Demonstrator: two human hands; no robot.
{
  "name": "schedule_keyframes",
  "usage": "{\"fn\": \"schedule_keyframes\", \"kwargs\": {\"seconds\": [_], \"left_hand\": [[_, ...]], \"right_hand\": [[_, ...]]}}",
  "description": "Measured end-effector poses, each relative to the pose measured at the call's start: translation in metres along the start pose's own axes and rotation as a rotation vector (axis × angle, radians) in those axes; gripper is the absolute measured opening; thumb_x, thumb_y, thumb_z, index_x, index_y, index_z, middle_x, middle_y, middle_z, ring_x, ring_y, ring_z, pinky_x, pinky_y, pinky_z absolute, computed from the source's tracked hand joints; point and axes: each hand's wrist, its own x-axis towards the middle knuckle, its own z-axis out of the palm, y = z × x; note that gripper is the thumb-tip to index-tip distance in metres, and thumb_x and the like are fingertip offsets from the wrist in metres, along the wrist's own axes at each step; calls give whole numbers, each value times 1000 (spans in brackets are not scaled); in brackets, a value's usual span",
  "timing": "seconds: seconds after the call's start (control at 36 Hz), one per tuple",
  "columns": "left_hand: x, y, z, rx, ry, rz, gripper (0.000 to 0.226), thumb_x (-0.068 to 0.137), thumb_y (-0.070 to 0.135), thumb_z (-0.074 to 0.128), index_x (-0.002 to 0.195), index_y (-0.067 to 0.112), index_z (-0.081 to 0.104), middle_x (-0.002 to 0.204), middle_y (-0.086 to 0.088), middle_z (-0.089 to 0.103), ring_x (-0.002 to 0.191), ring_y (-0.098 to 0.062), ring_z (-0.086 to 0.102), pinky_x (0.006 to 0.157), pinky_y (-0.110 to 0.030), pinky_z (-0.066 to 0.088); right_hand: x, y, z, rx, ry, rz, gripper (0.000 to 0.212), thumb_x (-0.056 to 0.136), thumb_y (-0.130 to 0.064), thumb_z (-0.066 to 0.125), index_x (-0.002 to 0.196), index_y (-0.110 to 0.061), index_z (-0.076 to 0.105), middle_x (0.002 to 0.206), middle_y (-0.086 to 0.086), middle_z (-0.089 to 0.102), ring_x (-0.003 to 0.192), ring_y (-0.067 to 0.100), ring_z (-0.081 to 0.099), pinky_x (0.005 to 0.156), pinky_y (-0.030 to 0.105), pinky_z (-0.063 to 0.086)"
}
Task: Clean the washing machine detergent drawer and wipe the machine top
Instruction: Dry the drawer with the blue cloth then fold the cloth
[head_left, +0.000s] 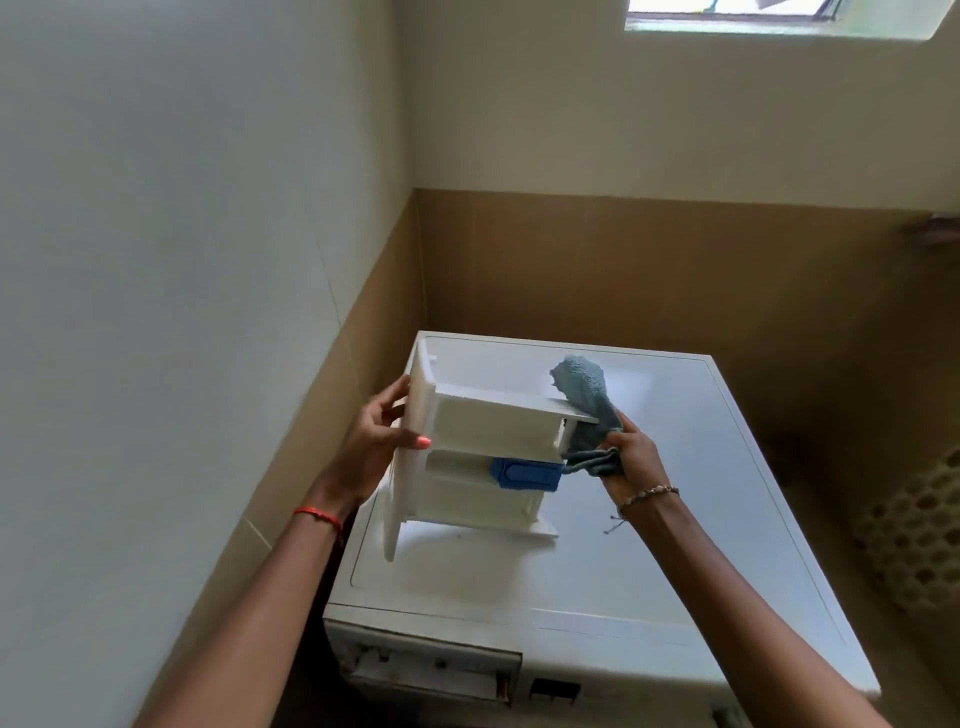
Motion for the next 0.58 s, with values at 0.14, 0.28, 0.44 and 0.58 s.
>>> {"fn": "schedule_keyframes", "kwargs": {"seconds": [0.14,0.28,0.44,0.58], "left_hand": [[-23,-6,-4,-8,-75,8,103,46,4,74,138,33,39,134,-5,53,118,-27,52,84,-39,54],[-40,-8,-14,-24,-146,-16,110,46,-1,75,140,38,32,139,-8,46,124,-36,46,86,-40,55],[-52,-5,-22,-172,-182,-26,90,63,6,66,144,25,32,142,-3,47,127,-26,47,91,-31,50],[-45,21,-12,-136,47,-125,43,81,46,55,114,20,62,102,0,71,97,-20,61,79,-30,47]], "right_hand": [[-11,12,-8,31,-16,-32,60,77,20,18,111,-11,57,89,13,56,57,25,39,34,14,31],[-33,18,-8,71,-36,-34,60,75,22,18,98,-14,61,77,14,56,54,22,37,34,14,25],[-54,27,-9,77,-70,-20,61,74,22,18,97,-14,62,71,16,62,53,23,45,34,15,26],[-68,28,-9,87,-60,17,61,75,23,17,95,-14,61,71,14,62,45,16,46,34,11,24]]}}
